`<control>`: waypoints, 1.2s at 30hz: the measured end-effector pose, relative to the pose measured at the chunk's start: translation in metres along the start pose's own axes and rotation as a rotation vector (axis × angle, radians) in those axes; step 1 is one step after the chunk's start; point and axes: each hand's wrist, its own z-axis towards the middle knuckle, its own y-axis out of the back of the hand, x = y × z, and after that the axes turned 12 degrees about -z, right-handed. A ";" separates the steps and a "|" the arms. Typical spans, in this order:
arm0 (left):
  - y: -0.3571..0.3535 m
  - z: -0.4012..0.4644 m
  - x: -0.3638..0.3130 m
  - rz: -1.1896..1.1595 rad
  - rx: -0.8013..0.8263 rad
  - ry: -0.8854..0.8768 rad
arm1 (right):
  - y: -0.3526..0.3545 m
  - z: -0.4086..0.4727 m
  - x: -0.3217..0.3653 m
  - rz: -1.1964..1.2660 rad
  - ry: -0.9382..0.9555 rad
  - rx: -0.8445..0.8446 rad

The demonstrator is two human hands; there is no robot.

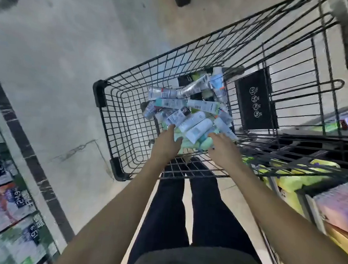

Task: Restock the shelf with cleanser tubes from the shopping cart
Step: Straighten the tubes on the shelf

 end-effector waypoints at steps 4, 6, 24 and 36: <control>-0.012 0.062 0.003 -0.167 -0.006 0.146 | -0.024 0.056 -0.009 -0.105 0.028 0.075; -0.018 0.090 0.004 -0.243 -0.025 0.190 | -0.037 0.083 -0.015 -0.153 0.060 0.091; -0.034 0.168 0.033 -0.461 0.112 0.363 | -0.083 0.179 -0.034 -0.516 0.397 -0.040; -0.026 0.161 0.061 -0.575 0.194 0.643 | -0.091 0.179 -0.037 -0.512 0.416 -0.076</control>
